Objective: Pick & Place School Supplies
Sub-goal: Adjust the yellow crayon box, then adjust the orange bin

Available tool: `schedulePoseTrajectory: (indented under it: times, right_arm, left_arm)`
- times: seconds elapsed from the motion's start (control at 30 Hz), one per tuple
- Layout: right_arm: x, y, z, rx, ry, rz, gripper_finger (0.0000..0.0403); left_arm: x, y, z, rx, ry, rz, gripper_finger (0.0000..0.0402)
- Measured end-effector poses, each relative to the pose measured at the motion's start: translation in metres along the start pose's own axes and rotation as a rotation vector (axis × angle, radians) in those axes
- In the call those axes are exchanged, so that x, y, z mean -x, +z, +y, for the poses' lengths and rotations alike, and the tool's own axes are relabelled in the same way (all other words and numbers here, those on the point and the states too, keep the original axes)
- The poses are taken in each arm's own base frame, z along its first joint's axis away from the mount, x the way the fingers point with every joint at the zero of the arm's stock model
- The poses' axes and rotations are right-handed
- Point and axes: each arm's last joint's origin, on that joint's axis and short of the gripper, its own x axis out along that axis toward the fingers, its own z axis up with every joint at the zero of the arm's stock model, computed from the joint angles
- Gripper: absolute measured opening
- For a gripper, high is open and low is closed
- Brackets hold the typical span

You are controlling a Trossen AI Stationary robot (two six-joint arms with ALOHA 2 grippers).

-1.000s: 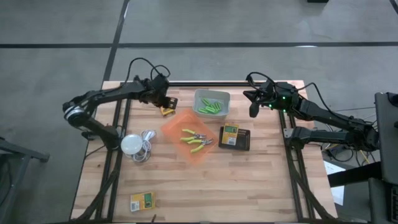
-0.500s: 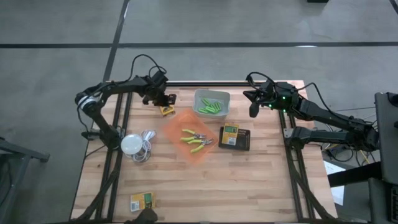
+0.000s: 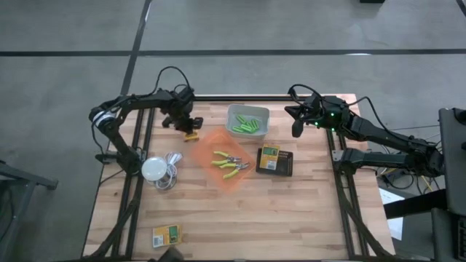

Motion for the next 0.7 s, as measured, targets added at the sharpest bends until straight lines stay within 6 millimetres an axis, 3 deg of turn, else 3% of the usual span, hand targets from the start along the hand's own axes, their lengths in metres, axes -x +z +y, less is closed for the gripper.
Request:
schedulePoseTrajectory:
  times: [0.2,0.37,0.7]
  right_arm:
    - [0.000,0.000,0.000,0.000,0.000,0.000,0.0018]
    - [0.000,0.000,0.000,0.000,0.000,0.000,0.0018]
    - [0.000,0.000,0.000,0.000,0.000,0.000,0.0018]
  left_arm:
    - [0.001,-0.017,0.009,0.030,0.091,0.175,0.0081]
    - [0.006,-0.019,0.007,-0.008,0.061,0.176,0.0081]
    - [0.055,-0.016,-0.011,-0.089,-0.008,-0.028,0.0081]
